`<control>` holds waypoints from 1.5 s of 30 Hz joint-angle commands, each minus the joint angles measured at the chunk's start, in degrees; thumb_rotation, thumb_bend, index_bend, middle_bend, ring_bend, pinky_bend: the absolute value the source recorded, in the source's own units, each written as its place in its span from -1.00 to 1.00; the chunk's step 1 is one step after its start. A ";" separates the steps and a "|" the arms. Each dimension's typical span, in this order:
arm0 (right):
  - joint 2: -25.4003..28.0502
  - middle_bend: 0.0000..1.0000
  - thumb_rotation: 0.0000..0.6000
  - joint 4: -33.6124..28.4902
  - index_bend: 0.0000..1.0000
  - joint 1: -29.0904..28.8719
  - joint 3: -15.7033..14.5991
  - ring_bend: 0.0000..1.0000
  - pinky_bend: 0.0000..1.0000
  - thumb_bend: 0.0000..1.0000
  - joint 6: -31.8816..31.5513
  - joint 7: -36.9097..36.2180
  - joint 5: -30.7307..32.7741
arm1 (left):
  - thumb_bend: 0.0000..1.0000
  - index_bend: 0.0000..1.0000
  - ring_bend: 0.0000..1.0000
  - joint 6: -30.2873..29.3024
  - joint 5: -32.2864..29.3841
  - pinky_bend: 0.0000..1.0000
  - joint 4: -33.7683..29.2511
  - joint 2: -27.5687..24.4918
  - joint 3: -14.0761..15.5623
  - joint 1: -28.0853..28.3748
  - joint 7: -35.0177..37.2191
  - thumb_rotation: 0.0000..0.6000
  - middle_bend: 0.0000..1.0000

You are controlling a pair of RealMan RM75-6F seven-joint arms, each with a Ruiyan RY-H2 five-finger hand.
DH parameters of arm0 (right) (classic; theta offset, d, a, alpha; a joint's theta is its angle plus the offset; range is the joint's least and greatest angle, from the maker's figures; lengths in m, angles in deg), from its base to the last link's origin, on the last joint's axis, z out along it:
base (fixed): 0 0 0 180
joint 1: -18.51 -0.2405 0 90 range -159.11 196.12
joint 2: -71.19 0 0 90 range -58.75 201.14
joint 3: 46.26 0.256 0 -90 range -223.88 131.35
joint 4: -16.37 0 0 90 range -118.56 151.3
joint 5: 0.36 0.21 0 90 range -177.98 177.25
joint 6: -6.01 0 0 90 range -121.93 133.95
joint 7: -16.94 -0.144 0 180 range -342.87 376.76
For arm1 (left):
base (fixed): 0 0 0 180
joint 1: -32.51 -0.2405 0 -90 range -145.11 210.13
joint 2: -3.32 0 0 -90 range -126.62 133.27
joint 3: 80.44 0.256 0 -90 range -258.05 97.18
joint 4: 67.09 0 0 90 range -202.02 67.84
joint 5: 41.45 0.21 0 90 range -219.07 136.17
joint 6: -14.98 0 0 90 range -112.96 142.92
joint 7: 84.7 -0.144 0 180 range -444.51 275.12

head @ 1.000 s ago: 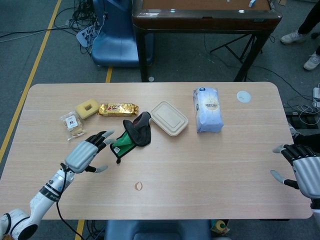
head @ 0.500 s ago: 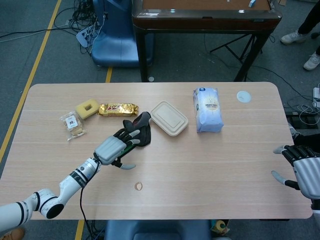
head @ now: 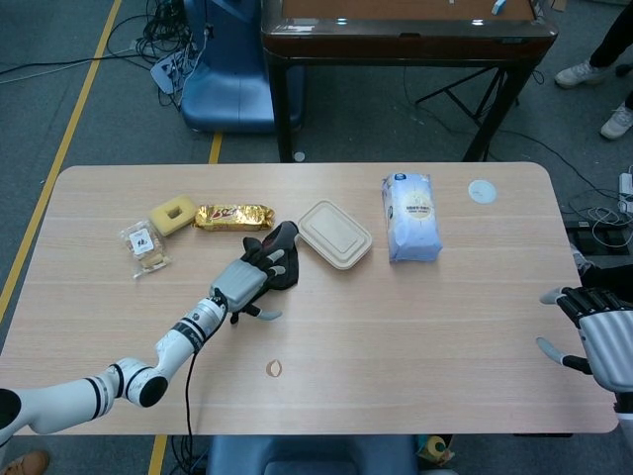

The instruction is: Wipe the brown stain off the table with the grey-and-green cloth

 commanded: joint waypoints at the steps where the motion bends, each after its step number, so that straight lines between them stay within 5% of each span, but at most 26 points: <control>1: -0.02 -0.27 1.00 0.09 -0.27 -0.02 -0.03 -0.38 -0.42 -0.50 0.15 -0.13 0.07 | -0.73 -0.67 -1.00 -0.08 -2.53 -1.00 2.97 2.46 -0.02 1.37 -1.83 0.07 -0.99; 9: -0.28 -0.27 1.00 0.68 -0.27 0.07 -0.04 -0.38 -0.42 -0.50 0.42 -0.72 0.54 | -0.73 -0.67 -1.00 0.72 -8.06 -1.00 9.15 5.94 1.44 3.27 -6.71 0.16 -0.99; 15: -0.37 -0.27 1.00 1.20 -0.27 0.14 -0.02 -0.38 -0.42 -0.50 0.42 -1.20 0.70 | -0.73 -0.52 -1.00 0.09 -8.95 -1.00 10.27 6.06 3.23 2.98 -8.28 0.17 -0.78; 22: -0.47 -0.27 1.00 1.43 -0.27 0.28 -0.09 -0.38 -0.42 -0.50 0.29 -1.49 0.62 | -0.73 -0.18 -0.72 -4.52 -2.76 -1.00 3.55 1.51 6.38 0.07 -6.53 0.19 -0.29; 31: -0.57 -0.27 1.00 1.02 -0.27 0.09 -0.18 -0.38 -0.42 -0.50 0.26 -1.08 -0.17 | -0.73 0.10 -0.42 -6.71 -1.38 -1.00 -6.73 -6.17 11.44 -2.88 -11.79 0.20 0.02; 40: -0.69 -0.27 1.00 0.75 -0.27 -0.15 -0.19 -0.38 -0.42 -0.50 0.65 -0.70 -0.27 | -0.73 -0.02 -0.40 -13.72 0.23 -0.63 -12.14 -7.84 7.63 -5.46 -5.57 0.23 -0.04; 45: -0.59 -0.27 1.00 0.83 -0.27 0.08 -0.24 -0.38 -0.42 -0.50 0.38 -0.87 -0.18 | -0.73 -0.23 -0.45 -15.18 0.55 -0.48 -8.35 -5.34 6.22 -5.74 -4.01 0.67 -0.31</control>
